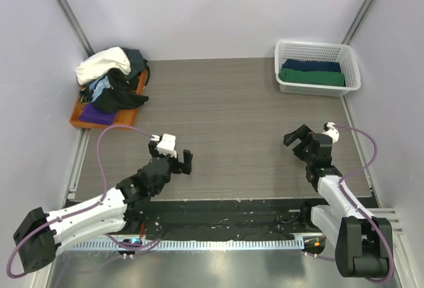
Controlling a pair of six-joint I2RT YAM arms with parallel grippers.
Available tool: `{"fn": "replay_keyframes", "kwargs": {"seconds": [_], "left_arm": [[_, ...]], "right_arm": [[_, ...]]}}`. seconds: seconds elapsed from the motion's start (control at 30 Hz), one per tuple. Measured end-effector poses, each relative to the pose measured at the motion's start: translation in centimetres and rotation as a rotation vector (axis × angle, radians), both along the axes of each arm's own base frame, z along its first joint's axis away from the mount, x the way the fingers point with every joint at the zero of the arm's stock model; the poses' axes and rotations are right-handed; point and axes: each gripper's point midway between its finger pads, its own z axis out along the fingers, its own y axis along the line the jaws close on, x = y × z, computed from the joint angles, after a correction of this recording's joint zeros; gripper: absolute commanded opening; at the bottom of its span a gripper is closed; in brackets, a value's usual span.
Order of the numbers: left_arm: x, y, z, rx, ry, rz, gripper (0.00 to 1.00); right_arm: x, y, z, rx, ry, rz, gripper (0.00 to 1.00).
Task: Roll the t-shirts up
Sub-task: Pick up the T-shirt at the corner of the board.
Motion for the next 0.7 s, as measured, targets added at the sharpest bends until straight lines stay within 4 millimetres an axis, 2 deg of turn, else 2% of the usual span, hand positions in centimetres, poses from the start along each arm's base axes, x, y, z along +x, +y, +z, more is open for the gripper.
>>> {"fn": "replay_keyframes", "kwargs": {"seconds": [0.33,0.4,0.53,0.7], "left_arm": [[0.4,-0.2,-1.0,0.003,0.049,0.042,1.00],[0.9,-0.3,-0.6,-0.001,0.075,0.082,1.00],[3.9,0.7,3.2,-0.096,0.087,0.212,0.99],[10.2,5.1,9.4,-0.172,0.084,0.482,0.96]], "right_arm": [[0.0,-0.6,-0.1,-0.006,0.003,-0.038,1.00],[0.0,-0.6,0.2,-0.002,-0.007,-0.043,0.99],[0.1,-0.6,1.2,0.003,-0.051,-0.048,0.96],[-0.1,-0.7,1.6,0.005,-0.080,-0.056,0.95]]}}
